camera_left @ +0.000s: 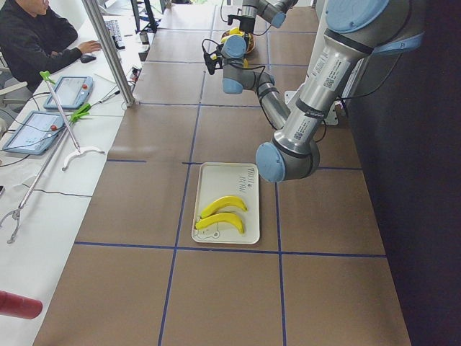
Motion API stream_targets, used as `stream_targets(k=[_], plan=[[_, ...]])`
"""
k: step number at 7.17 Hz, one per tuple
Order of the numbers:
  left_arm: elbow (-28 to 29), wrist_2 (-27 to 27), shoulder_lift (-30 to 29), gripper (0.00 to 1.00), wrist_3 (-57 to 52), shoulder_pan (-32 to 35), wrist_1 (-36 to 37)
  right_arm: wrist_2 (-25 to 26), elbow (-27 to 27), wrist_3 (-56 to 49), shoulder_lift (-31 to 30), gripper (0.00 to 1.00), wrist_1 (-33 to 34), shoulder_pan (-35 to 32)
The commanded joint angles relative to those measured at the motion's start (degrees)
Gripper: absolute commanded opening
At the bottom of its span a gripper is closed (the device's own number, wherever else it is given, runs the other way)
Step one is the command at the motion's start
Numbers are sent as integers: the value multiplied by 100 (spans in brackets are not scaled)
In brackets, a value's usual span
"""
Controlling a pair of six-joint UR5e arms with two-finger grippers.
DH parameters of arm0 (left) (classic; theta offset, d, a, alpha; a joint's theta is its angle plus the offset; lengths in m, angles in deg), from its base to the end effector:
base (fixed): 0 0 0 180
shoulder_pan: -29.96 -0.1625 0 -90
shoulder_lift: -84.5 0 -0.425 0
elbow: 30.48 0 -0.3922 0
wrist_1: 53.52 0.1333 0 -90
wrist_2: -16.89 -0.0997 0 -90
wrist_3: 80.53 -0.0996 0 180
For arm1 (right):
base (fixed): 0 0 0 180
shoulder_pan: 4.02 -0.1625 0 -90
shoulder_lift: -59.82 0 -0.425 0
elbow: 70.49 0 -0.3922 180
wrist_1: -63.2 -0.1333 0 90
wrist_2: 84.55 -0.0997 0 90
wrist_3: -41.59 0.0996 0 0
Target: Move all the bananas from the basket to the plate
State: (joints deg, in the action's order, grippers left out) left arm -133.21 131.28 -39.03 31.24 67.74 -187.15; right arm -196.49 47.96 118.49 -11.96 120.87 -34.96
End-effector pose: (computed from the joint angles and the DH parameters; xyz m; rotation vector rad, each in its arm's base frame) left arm 0.4152 -0.4385 0.1339 -0.1168 1.5852 -0.4815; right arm -0.3895 -0.3455 0.2007 0.2128 -1.3765 -0.0046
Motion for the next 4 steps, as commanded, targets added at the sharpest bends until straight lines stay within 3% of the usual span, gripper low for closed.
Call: stream_targets(k=[1,4], plan=[[270,-22,-277,99,170,-121,-5,356,12,27,146,0,-1,316],[324,-101,-321,99,223,-376,-22,445,-5,44,304,0,42,492]])
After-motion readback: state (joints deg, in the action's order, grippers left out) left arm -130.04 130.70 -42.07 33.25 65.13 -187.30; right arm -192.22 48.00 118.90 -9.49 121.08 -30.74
